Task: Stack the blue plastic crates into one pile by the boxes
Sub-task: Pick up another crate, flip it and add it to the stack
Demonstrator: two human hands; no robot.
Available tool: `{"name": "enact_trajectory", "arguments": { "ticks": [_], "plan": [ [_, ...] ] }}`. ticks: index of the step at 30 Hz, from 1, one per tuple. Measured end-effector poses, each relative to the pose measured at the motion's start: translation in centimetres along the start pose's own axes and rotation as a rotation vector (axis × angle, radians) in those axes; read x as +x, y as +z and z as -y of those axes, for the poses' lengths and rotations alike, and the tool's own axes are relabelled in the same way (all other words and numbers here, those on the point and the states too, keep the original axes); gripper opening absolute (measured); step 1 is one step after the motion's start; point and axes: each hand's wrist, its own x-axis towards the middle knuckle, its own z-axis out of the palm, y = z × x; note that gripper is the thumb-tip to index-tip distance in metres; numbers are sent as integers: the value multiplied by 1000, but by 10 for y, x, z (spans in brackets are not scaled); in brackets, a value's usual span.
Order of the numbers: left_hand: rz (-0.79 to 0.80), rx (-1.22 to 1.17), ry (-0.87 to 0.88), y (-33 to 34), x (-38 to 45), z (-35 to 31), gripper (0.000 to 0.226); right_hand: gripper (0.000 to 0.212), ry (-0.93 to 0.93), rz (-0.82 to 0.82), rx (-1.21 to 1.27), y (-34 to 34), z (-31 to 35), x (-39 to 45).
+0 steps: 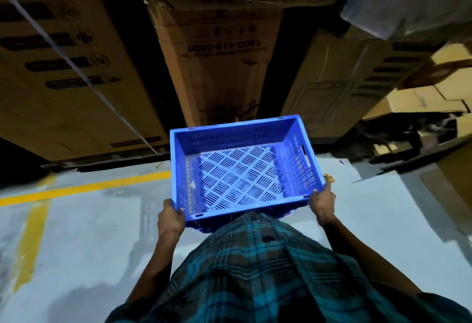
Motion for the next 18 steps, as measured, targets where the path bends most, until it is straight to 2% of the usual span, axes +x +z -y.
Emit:
{"name": "enact_trajectory", "arguments": {
  "ticks": [3,8,13,16,18],
  "plan": [
    [-45,-15,-56,3,-16,1,32,65,-16,30,-19,-2,-3,-8],
    [-91,-1,-200,-1,-34,-10,30,78,15,199,-150,-14,0,-17],
    [-219,45,-120,5,-72,-26,64,63,-26,400,-188,-27,11,-11],
    [-205,19,-136,18,-97,-28,72,66,-50,532,-281,-33,12,-15],
    [-209,-41,-196,30,-125,-30,73,66,-190,636,-372,-42,12,-19]
  ]
}}
